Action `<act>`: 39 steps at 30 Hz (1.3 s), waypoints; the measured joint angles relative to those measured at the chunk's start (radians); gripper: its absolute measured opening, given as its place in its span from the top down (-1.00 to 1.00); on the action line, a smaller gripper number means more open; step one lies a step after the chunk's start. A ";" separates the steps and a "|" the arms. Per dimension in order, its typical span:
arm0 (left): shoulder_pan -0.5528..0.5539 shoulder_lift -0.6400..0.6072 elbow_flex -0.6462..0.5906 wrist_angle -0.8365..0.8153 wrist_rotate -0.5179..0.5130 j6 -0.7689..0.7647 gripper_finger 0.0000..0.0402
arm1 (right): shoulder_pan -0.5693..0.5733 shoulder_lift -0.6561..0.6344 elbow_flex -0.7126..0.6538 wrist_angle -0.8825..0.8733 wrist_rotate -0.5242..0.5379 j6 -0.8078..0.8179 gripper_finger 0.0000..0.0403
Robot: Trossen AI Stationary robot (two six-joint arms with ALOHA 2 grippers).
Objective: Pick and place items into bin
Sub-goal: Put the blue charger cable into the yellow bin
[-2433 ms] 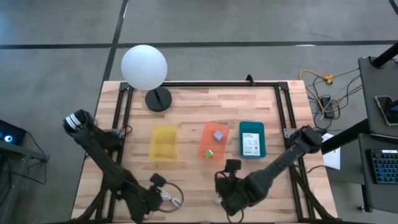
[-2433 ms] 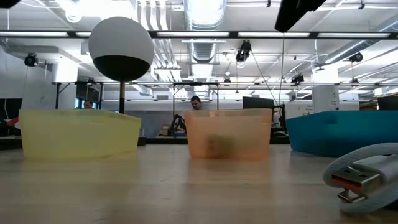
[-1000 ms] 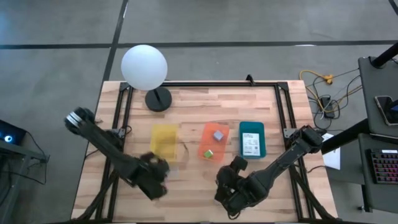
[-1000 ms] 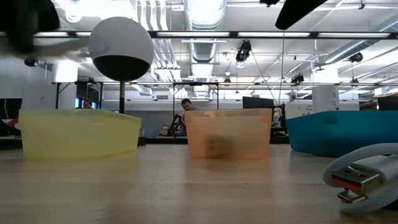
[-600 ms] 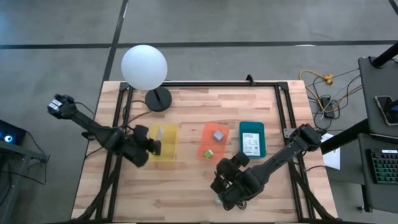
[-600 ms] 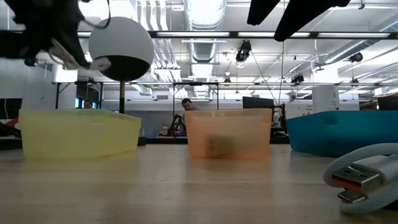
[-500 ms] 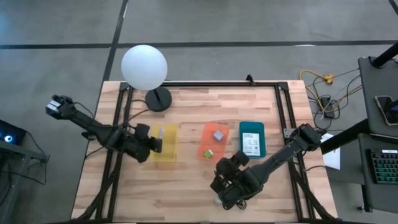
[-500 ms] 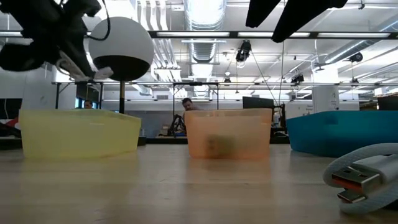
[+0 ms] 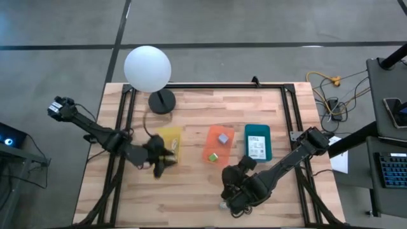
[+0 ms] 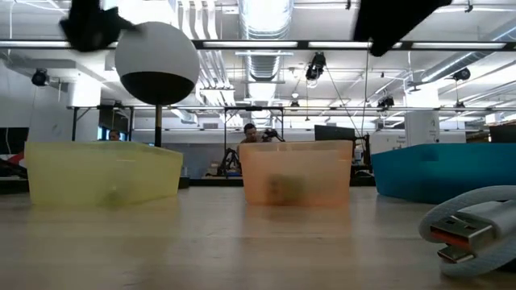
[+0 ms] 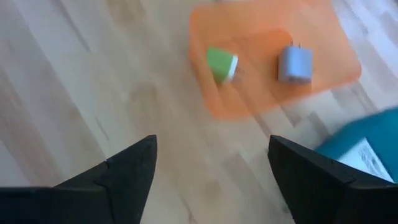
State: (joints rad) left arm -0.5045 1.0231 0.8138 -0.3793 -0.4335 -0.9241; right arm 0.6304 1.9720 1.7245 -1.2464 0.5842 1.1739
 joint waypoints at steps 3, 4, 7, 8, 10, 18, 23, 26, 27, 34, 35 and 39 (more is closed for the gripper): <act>-0.004 0.094 0.081 0.063 0.086 0.204 0.10 | 0.031 -0.001 0.000 -0.066 -0.017 0.074 -0.42; -0.003 0.136 0.109 0.056 0.097 0.247 0.14 | 0.044 -0.006 0.000 -0.102 -0.012 0.129 -0.41; 0.003 0.276 0.192 0.051 0.143 0.336 0.21 | 0.103 -0.028 0.007 -0.261 0.039 0.360 -0.37; 0.008 0.323 0.218 0.053 0.162 0.348 0.22 | 0.126 -0.038 0.010 -0.311 0.055 0.446 -0.37; 0.017 0.420 0.271 0.058 0.206 0.365 0.24 | 0.164 -0.068 0.003 -0.321 0.067 0.542 -0.36; 0.045 0.780 0.543 0.096 0.235 0.481 0.24 | 0.243 -0.252 -0.024 -0.324 0.201 0.732 -0.37; 0.053 0.950 0.724 0.091 0.231 0.485 0.24 | 0.266 -0.378 -0.026 -0.325 0.350 0.656 -0.37; 0.053 1.034 0.827 0.099 0.238 0.462 0.24 | 0.272 -0.453 -0.026 -0.322 0.392 0.599 -0.36; 0.054 1.059 0.858 0.097 0.247 0.462 0.24 | 0.272 -0.478 -0.026 -0.321 0.398 0.586 -0.35; 0.035 1.188 1.006 0.049 0.272 0.459 0.24 | 0.267 -0.600 -0.032 -0.324 0.486 0.488 -0.30; 0.032 1.195 1.011 0.046 0.271 0.459 0.24 | 0.264 -0.610 -0.032 -0.325 0.488 0.472 -0.29; 0.019 1.232 1.016 0.055 0.247 0.466 0.24 | 0.263 -0.638 -0.041 -0.324 0.490 0.405 -0.28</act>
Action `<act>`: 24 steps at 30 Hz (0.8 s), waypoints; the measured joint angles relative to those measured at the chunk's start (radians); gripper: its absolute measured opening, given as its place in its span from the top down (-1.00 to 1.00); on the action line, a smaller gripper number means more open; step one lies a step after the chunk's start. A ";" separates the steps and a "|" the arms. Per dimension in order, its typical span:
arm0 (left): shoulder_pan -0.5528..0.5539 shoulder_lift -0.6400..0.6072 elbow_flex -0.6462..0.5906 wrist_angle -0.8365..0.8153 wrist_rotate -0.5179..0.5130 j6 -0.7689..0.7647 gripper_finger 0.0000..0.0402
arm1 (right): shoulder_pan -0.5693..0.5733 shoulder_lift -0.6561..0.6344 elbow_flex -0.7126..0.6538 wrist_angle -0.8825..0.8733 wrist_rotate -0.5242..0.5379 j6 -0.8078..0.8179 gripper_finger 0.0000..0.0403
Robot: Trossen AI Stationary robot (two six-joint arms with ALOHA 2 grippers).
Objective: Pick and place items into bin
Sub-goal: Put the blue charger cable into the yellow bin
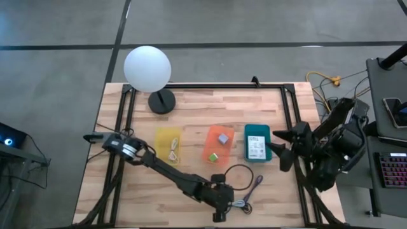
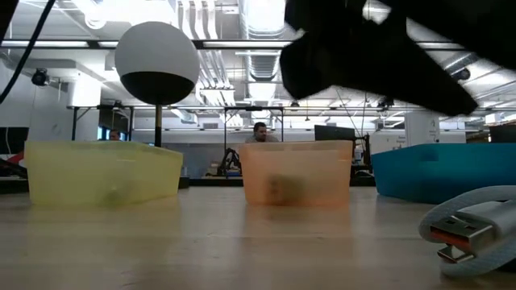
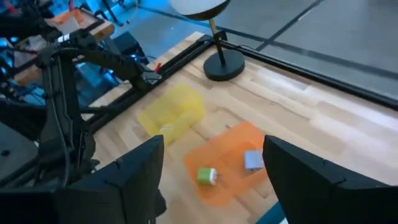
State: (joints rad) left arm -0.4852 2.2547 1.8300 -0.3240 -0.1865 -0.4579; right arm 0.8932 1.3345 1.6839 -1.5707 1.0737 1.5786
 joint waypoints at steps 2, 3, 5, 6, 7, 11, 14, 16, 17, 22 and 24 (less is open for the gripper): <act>-0.004 0.022 0.001 0.001 -0.005 0.000 0.24 | 0.000 -0.003 -0.005 0.000 0.000 -0.015 -0.28; -0.006 0.034 0.003 0.002 -0.004 0.001 0.24 | 0.000 -0.004 -0.006 -0.001 0.000 -0.016 -0.28; -0.009 0.055 0.004 0.013 -0.004 0.001 0.24 | 0.000 -0.001 -0.008 0.000 0.000 -0.016 -0.27; -0.009 0.066 0.004 0.026 -0.002 0.000 0.24 | 0.000 0.001 -0.008 0.000 -0.001 -0.016 -0.27; -0.010 0.074 0.004 0.030 0.000 0.000 0.24 | 0.000 0.004 -0.009 0.000 -0.001 -0.017 -0.26; -0.010 0.084 0.004 0.031 0.013 -0.002 0.24 | 0.001 0.013 -0.011 -0.001 -0.010 -0.016 -0.25; -0.010 0.084 0.006 0.035 0.012 -0.002 0.24 | 0.001 0.015 -0.012 0.000 -0.034 -0.014 -0.25; -0.010 0.084 0.005 0.020 0.012 -0.002 0.24 | 0.001 0.015 -0.016 0.000 -0.085 0.008 -0.24; -0.010 0.084 0.005 0.005 0.009 -0.004 0.24 | 0.000 0.015 -0.021 0.000 -0.122 0.025 -0.24; -0.010 0.061 0.002 -0.149 -0.032 -0.006 0.24 | 0.007 0.048 -0.107 0.011 -0.477 0.115 -0.20; -0.014 0.032 0.001 -0.212 -0.055 -0.006 0.24 | 0.022 0.087 -0.155 0.020 -0.633 0.153 -0.17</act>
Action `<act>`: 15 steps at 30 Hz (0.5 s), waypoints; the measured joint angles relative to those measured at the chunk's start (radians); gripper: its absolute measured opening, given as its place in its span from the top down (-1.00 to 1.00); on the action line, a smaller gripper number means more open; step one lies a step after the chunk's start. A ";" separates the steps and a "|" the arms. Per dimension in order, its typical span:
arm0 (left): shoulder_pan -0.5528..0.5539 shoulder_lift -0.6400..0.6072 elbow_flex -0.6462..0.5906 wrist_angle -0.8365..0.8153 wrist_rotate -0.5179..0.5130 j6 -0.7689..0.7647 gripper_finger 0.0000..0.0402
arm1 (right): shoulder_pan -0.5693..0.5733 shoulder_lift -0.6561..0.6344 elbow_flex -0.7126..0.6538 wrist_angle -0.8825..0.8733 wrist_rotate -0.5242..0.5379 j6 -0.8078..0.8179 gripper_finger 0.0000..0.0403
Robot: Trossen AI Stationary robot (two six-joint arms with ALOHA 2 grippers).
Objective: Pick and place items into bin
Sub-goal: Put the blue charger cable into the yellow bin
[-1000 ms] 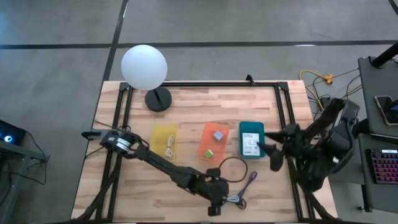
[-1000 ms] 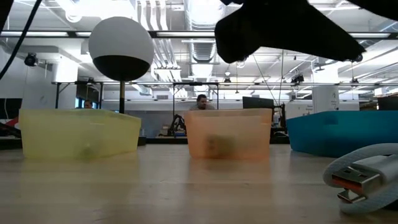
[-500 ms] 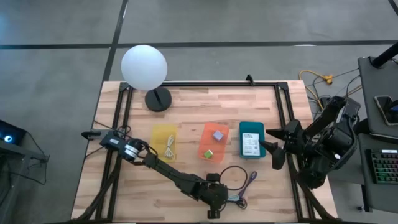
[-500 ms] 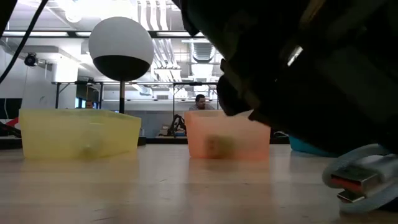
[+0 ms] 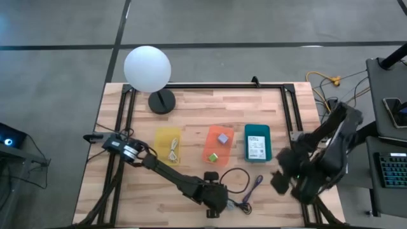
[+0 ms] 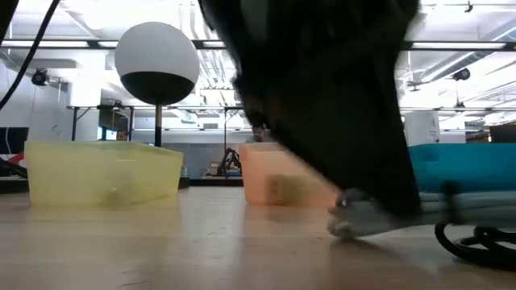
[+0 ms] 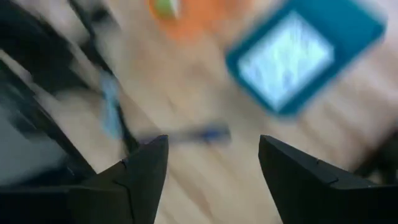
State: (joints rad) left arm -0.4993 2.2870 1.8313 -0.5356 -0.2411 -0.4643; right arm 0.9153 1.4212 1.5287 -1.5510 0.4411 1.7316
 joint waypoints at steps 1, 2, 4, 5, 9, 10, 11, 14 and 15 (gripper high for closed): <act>-0.002 -0.019 0.000 -0.018 -0.016 0.000 0.24 | 0.006 0.021 -0.024 0.015 -0.056 0.018 -0.15; -0.006 -0.039 0.000 -0.039 -0.041 0.001 0.24 | 0.011 0.040 -0.044 0.033 -0.111 0.036 -0.13; -0.013 -0.068 -0.001 -0.069 -0.088 0.001 0.24 | 0.015 0.085 -0.082 0.067 -0.227 0.061 -0.08; -0.016 -0.079 -0.003 -0.085 -0.099 0.000 0.24 | 0.015 0.110 -0.098 0.086 -0.277 0.071 -0.05; -0.026 -0.092 -0.006 -0.168 -0.105 -0.001 0.33 | 0.010 0.216 -0.136 0.208 -0.370 0.035 0.11; -0.030 -0.094 -0.006 -0.191 -0.106 -0.001 0.37 | 0.010 0.240 -0.137 0.237 -0.371 0.003 0.15; -0.034 -0.098 -0.006 -0.214 -0.116 -0.001 0.41 | 0.010 0.265 -0.137 0.278 -0.371 -0.050 0.19; -0.057 -0.118 -0.007 -0.329 -0.179 -0.001 0.50 | 0.009 0.352 -0.101 0.313 -0.368 -0.269 0.24; -0.066 -0.125 -0.007 -0.365 -0.203 -0.005 0.52 | 0.009 0.379 -0.085 0.312 -0.364 -0.361 0.25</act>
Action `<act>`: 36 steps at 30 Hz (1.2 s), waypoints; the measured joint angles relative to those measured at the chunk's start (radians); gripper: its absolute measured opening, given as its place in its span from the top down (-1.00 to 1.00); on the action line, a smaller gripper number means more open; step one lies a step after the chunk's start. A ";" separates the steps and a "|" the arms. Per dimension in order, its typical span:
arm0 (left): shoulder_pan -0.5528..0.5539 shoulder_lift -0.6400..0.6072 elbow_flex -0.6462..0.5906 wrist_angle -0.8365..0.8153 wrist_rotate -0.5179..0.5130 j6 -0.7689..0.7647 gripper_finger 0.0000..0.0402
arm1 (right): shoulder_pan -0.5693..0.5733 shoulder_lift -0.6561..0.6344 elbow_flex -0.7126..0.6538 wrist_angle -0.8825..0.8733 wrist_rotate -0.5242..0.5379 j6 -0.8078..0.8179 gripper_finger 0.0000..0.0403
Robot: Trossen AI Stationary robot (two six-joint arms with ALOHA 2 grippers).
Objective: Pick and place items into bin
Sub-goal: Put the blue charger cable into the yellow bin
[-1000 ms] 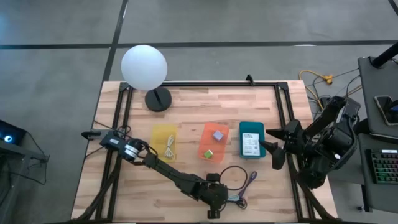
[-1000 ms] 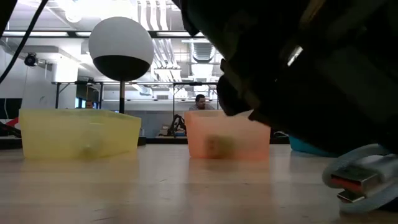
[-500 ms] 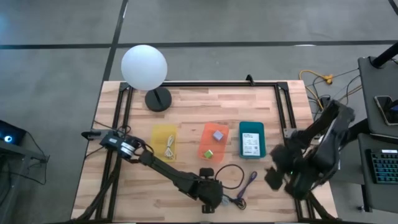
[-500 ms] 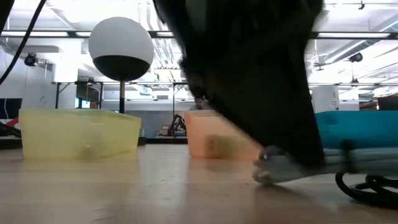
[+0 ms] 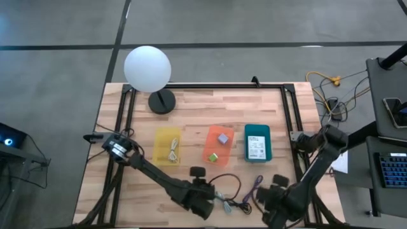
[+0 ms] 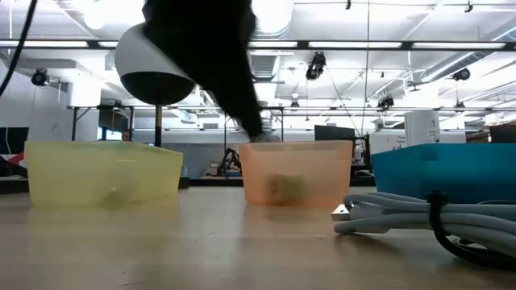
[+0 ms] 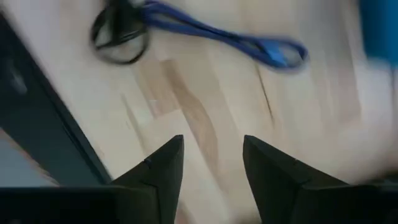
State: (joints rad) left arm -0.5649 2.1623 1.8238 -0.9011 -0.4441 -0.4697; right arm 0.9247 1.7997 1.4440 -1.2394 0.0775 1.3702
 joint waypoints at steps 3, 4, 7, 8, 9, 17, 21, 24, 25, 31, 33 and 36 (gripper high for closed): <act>-0.016 -0.035 -0.014 -0.091 -0.028 -0.074 0.56 | 0.000 0.067 0.038 -0.008 0.003 -0.289 0.22; -0.017 -0.056 -0.028 -0.098 -0.017 -0.111 0.57 | 0.000 0.085 0.039 -0.015 0.001 -0.356 0.21; -0.027 -0.137 -0.107 -0.104 -0.009 -0.269 0.62 | -0.018 0.120 0.021 -0.017 -0.011 -0.452 0.22; -0.035 -0.166 -0.143 -0.100 -0.014 -0.337 0.64 | -0.029 0.127 0.012 -0.017 -0.011 -0.468 0.25; -0.044 -0.196 -0.179 -0.102 -0.019 -0.409 0.67 | -0.043 0.135 0.002 -0.015 -0.010 -0.481 0.28; -0.154 -0.456 -0.472 -0.094 -0.090 -0.922 0.81 | -0.139 0.140 -0.073 0.091 -0.007 -0.624 0.71; -0.217 -0.533 -0.541 -0.098 -0.123 -1.076 0.86 | -0.146 0.130 -0.075 0.095 0.056 -0.719 0.80; -0.256 -0.560 -0.571 -0.113 -0.155 -1.168 0.87 | -0.150 0.130 -0.074 0.139 0.002 -0.824 0.72; -0.264 -0.568 -0.578 -0.113 -0.164 -1.190 0.87 | -0.150 0.129 -0.073 0.153 -0.023 -0.860 0.68; -0.284 -0.588 -0.595 -0.134 -0.164 -1.227 0.87 | -0.158 0.129 -0.069 0.156 -0.048 -1.032 0.26; -0.283 -0.591 -0.594 -0.140 -0.164 -1.229 0.87 | -0.160 0.129 -0.070 0.157 -0.036 -1.057 0.13; -0.287 -0.594 -0.594 -0.149 -0.167 -1.269 0.87 | -0.160 0.131 -0.075 0.166 -0.020 -1.127 -0.02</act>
State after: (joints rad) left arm -0.8520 1.5686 1.2301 -1.0500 -0.6116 -1.7385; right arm 0.7643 1.9305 1.3689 -1.0735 0.0571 0.2431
